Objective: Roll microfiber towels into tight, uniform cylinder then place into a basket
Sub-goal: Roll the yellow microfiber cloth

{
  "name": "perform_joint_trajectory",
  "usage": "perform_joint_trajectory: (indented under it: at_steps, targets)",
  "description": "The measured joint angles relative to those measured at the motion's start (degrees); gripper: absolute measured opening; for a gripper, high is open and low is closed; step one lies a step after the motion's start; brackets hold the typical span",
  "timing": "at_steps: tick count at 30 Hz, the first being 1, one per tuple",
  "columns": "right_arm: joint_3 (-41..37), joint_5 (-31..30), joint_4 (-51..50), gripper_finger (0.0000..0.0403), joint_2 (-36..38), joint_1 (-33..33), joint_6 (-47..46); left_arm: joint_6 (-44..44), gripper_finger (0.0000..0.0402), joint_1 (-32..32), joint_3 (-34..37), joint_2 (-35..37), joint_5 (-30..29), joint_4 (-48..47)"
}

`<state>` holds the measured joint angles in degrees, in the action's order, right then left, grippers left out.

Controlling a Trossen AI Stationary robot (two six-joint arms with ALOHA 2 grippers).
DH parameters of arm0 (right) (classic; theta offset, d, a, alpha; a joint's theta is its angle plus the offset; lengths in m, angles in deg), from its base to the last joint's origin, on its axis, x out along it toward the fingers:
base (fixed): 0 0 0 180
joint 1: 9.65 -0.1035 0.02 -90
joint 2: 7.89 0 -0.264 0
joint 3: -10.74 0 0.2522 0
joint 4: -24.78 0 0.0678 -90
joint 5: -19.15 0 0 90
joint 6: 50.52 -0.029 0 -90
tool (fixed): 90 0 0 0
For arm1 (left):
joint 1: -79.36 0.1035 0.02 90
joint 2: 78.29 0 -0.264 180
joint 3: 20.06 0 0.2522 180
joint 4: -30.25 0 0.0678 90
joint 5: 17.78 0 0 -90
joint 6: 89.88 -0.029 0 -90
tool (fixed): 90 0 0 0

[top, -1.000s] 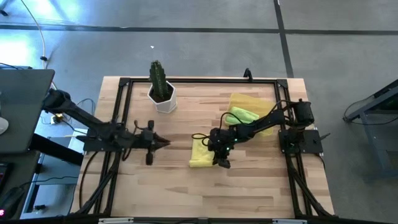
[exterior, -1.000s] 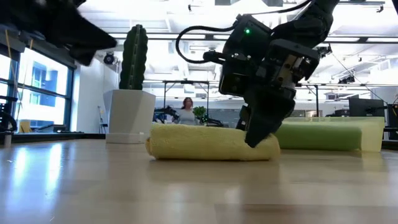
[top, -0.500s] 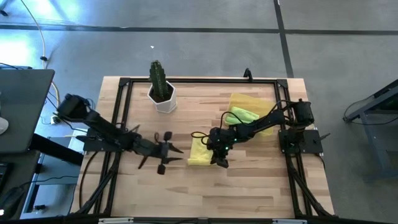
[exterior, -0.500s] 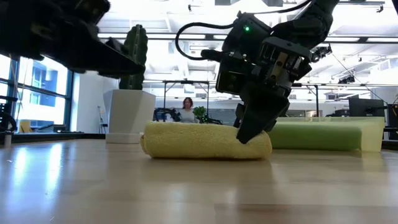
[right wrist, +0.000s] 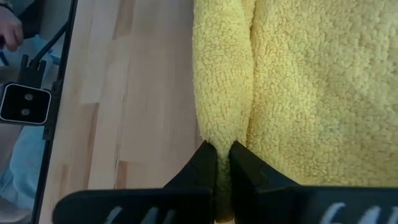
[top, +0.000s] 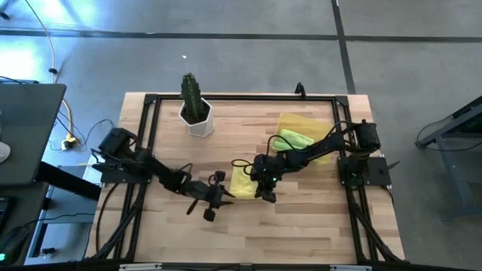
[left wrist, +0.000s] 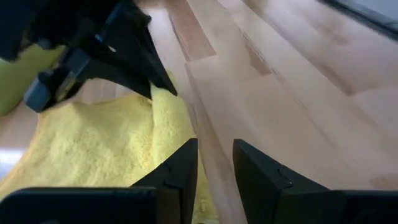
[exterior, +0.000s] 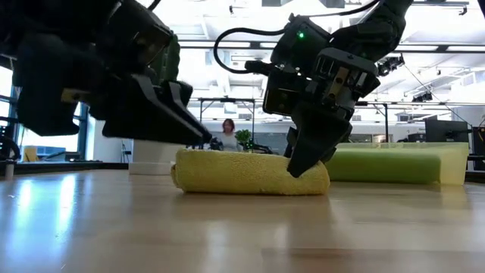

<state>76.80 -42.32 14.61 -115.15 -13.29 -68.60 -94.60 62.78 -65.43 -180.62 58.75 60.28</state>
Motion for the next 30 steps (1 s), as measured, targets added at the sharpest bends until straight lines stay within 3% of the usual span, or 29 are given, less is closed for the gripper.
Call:
perform_joint_trajectory:
  at_steps: [13, 17, 26, 30]
  targets:
    - [0.02, -0.22, 0.13, 0.0003, 0.02, 0.02, 0.08, 0.64, 0.0090, 6.28, -0.11, -3.97, -2.06, -0.42]
    - [0.02, -0.24, 0.13, 0.0003, 0.02, 0.04, 0.10, 0.36, 0.0090, 8.39, -0.11, -3.97, 1.01, -0.66]
    - [0.02, -1.75, 0.07, 0.0004, 0.05, 0.02, 0.57, 11.33, 0.0090, 11.74, -0.28, -7.48, 9.85, 0.62]
    - [0.02, -1.77, -0.33, 0.0036, 0.08, 0.02, 3.93, 20.92, 0.0090, 11.36, -0.34, -8.32, 11.21, 0.44]
